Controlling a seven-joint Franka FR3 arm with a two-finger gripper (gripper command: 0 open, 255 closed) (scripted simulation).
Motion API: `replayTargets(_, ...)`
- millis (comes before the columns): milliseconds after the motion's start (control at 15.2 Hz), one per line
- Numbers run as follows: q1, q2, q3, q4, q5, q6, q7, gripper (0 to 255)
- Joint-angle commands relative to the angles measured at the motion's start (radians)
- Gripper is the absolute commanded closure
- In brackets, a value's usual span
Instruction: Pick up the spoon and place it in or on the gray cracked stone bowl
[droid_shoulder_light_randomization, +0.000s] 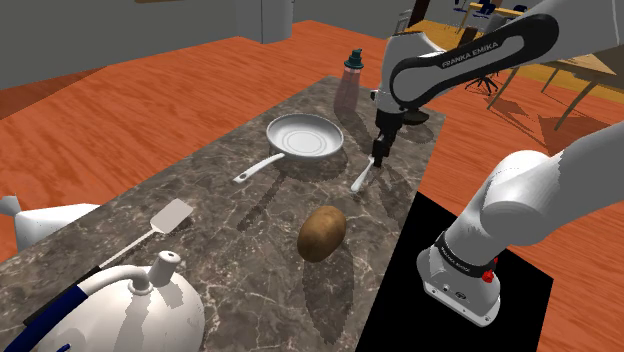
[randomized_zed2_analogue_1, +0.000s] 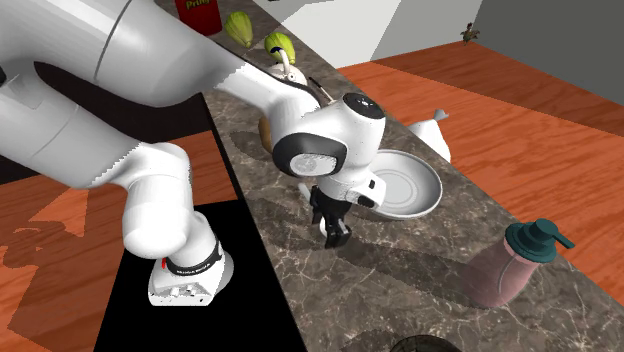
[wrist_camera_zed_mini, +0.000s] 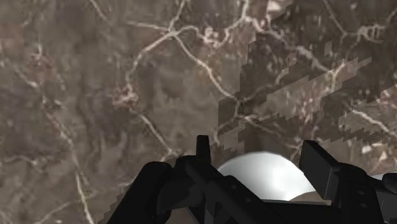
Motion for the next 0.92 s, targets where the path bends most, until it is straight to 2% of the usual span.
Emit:
replayTargets(0,-0.001,-0.02,0.004,0.014,0.001,-0.035,0.0,255)
replayTargets(858,0.001,-0.115,0.028,0.131,0.014,-0.246,0.001,255)
